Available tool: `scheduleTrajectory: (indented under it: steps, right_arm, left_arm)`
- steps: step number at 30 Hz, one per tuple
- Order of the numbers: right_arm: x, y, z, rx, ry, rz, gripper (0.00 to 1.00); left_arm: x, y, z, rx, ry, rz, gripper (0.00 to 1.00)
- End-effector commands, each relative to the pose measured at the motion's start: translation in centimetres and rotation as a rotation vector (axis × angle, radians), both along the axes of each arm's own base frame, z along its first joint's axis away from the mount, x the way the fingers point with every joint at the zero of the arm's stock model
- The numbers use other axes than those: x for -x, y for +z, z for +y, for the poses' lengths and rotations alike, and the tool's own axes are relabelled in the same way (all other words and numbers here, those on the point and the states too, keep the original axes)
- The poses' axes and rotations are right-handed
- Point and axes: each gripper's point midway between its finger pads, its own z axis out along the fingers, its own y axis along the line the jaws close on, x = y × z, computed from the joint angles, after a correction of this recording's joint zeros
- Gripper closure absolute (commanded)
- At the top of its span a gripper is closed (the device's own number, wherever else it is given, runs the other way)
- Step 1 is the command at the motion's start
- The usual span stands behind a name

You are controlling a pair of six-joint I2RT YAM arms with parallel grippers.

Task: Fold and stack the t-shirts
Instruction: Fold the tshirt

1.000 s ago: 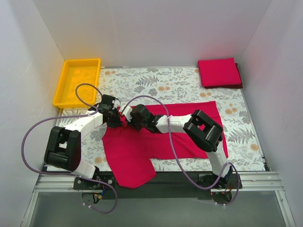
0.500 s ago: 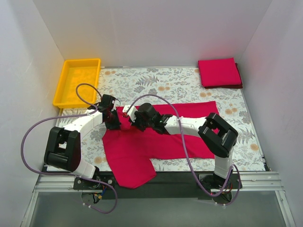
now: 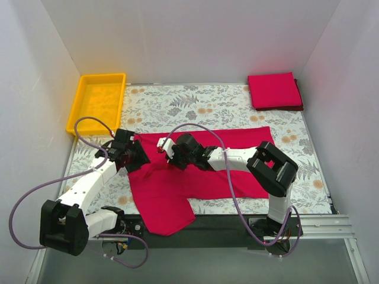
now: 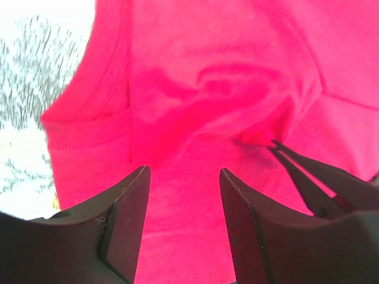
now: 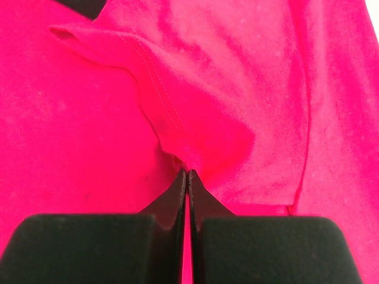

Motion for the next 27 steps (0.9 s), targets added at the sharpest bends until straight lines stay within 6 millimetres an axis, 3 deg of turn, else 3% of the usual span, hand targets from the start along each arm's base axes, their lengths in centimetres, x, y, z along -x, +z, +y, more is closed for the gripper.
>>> scheduleTrajectory:
  steps: [1, 7, 14, 21, 27]
  right_arm:
    - [0.2, 2.6, 0.6, -0.066, 0.038, -0.022, 0.99]
    - [0.5, 3.2, 0.2, -0.075, 0.062, -0.031, 0.99]
    - [-0.1, 3.1, -1.4, -0.054, 0.073, -0.073, 0.99]
    - [0.3, 1.8, -2.3, -0.022, 0.125, -0.083, 0.98]
    - [1.0, -0.1, -3.4, 0.049, 0.147, -0.043, 0.90]
  left_arm:
    - [1.0, -0.9, 0.4, 0.047, 0.139, 0.023, 0.51]
    - [1.3, -2.4, 1.6, 0.044, 0.268, 0.002, 0.51]
    - [1.5, -3.7, 2.1, 0.021, 0.305, 0.023, 0.55]
    - [1.7, -4.0, 2.2, 0.014, 0.298, 0.028, 0.60]
    - [1.7, -3.7, 2.2, 0.007, 0.282, 0.022, 0.60]
